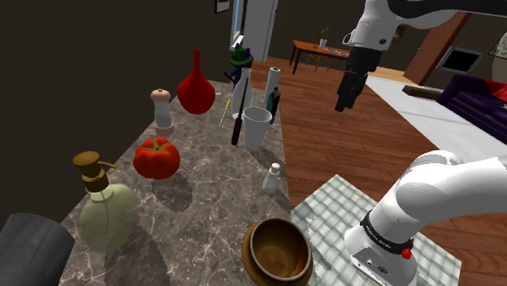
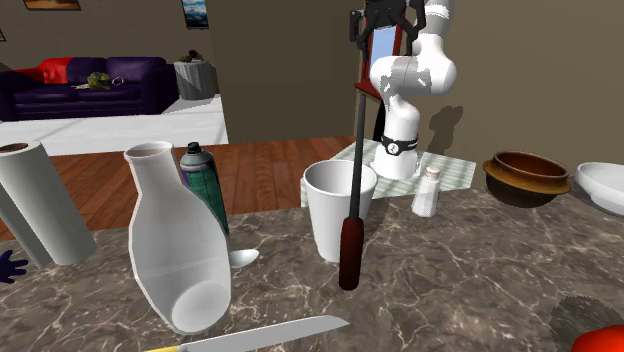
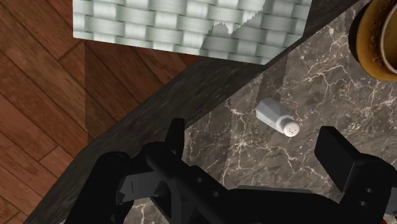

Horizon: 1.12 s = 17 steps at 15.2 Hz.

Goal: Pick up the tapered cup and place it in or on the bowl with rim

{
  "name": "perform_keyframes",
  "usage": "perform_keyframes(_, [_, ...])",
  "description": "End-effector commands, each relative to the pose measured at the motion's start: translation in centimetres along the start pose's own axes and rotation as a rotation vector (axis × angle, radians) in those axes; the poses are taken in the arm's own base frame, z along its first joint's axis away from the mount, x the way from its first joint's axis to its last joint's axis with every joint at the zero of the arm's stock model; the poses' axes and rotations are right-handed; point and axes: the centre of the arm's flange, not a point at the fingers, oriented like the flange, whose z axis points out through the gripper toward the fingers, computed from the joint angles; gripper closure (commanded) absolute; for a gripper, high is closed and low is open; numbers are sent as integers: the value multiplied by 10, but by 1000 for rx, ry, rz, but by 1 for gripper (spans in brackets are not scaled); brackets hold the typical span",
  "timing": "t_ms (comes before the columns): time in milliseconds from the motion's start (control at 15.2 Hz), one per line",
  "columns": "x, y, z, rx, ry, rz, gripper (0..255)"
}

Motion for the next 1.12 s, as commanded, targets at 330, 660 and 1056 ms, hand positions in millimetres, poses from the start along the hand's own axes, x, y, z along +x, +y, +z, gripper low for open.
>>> perform_keyframes(330, [57, 14, 24, 0, 21, -8, 0])
perform_keyframes(660, [114, 27, 47, 1, 42, -17, 0])
perform_keyframes(1056, [184, 42, 72, 1, 68, -27, 0])
